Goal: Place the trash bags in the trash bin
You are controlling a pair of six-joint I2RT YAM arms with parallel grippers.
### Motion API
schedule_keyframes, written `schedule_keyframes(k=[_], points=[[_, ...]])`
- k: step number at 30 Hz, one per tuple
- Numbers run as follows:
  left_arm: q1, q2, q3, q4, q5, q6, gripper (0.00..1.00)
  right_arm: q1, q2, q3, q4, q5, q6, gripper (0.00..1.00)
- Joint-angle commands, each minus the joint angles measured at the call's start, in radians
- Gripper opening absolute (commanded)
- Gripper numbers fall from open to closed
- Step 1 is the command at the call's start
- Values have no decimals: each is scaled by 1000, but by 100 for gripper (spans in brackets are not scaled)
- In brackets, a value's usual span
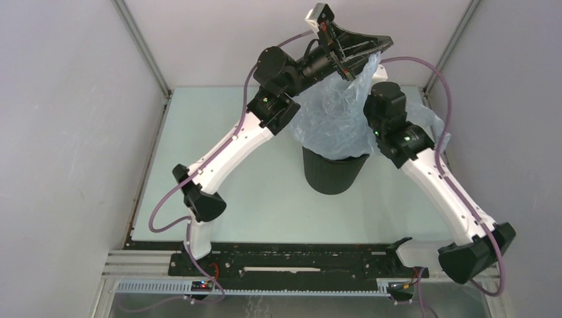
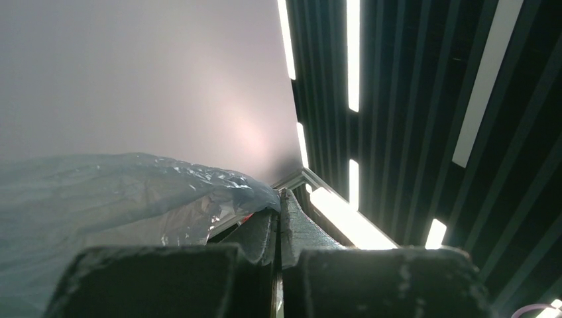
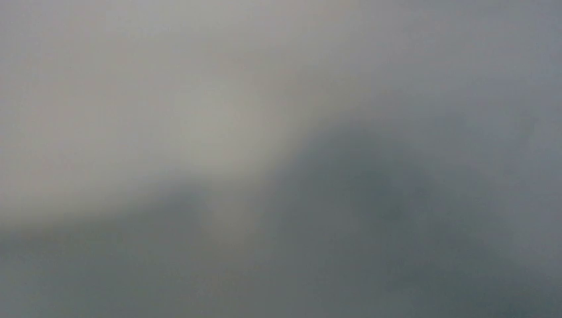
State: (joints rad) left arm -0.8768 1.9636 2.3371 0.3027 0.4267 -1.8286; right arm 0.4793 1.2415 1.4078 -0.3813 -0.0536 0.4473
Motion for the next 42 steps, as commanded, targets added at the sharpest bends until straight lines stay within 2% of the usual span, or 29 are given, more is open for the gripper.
schedule_keyframes(k=[1, 3, 5, 8, 11, 12, 14, 15, 16, 19, 20, 24, 28, 31, 33, 36, 39, 42], points=[[-7, -64, -33, 32, 26, 16, 0, 30, 61, -24, 60, 100, -30, 99], [-6, -78, -55, 31, 26, 31, 0, 48, 77, -26, 27, 185, -29, 96], [-2, -95, -73, 12, 28, 59, 0, 45, 86, -26, -24, 243, -12, 84], [11, -123, -102, -21, 29, 100, 0, 21, 85, -45, -90, 270, 11, 43], [27, -151, -153, -16, 28, 116, 0, 9, 65, -62, -159, 348, 14, 14], [34, -161, -173, -18, 31, 123, 0, 2, 50, -61, -193, 373, 12, 9], [53, -186, -200, -28, 36, 144, 0, -10, 8, -60, -203, 366, -28, 7], [62, -202, -211, -34, 40, 158, 0, -19, -24, -55, -205, 344, -49, 7], [74, -216, -220, -45, 40, 173, 0, -29, -56, -46, -208, 309, -68, 13], [105, -256, -248, -82, 40, 218, 0, -62, -104, 62, -304, 52, -98, 51], [111, -265, -262, -82, 39, 223, 0, -61, -114, 105, -349, -17, -103, 59], [134, -282, -315, -49, 46, 218, 0, -61, -171, 218, -524, -85, -93, 80], [158, -302, -344, -50, 43, 227, 0, -65, -259, 330, -674, 42, -96, 90], [164, -300, -343, -50, 47, 225, 0, -65, -335, 389, -810, 342, -27, 96], [164, -299, -344, -48, 49, 219, 0, -65, -389, 376, -870, 483, 4, 98], [164, -300, -348, -34, 48, 205, 0, -65, -449, 307, -900, 604, 21, 98], [167, -299, -335, -26, 48, 194, 0, -65, -490, 220, -901, 661, 28, 100], [169, -298, -330, -27, 53, 191, 0, -64, -539, 123, -844, 607, 45, 100]])
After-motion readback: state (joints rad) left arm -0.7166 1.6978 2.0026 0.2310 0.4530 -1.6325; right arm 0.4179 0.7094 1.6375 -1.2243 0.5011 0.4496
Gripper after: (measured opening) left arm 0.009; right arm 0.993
